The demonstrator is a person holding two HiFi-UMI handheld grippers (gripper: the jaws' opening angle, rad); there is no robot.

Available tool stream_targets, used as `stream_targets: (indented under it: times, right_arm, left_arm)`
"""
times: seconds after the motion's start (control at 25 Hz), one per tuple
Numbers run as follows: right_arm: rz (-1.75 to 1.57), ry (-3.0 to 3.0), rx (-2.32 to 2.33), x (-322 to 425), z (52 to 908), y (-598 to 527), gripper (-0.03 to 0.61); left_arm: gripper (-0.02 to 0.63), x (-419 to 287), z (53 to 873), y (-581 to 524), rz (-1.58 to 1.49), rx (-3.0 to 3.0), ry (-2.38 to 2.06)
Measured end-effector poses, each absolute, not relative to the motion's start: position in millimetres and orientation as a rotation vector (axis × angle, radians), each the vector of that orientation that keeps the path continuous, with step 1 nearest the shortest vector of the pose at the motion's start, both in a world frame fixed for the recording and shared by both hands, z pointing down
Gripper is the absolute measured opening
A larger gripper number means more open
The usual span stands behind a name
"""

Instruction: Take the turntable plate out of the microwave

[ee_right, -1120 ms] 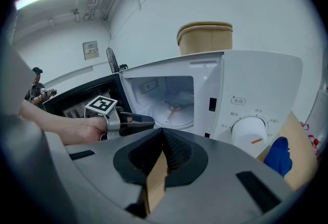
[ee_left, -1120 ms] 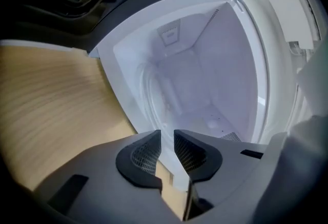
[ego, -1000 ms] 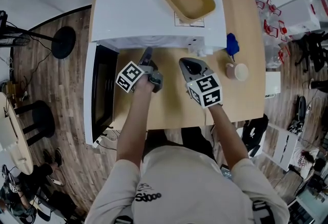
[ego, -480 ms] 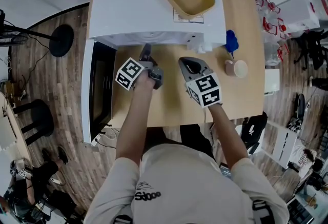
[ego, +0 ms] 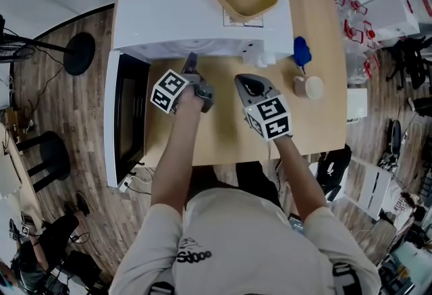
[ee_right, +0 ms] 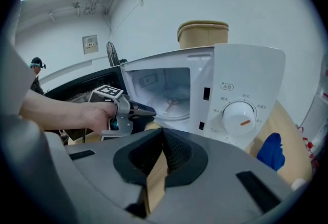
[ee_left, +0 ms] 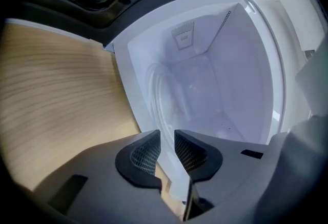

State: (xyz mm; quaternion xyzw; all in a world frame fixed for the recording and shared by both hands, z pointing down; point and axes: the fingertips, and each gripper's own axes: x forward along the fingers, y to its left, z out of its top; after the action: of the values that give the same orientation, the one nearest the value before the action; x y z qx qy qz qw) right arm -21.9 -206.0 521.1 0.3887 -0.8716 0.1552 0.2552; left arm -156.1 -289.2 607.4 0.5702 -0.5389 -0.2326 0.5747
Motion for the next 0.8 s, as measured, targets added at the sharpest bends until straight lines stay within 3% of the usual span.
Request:
stream_targets:
  times: [0.24, 0.8]
  right_arm:
    - [0.435, -2.365, 1.064, -17, 523, -201, 0.006]
    - [0.457, -2.384, 1.045, -28, 517, -206, 0.006]
  left_arm:
    - [0.045, -155, 614, -290, -0.604, 1.257, -1.225]
    - [0.032, -155, 598, -283, -0.619, 1.313, -1.147]
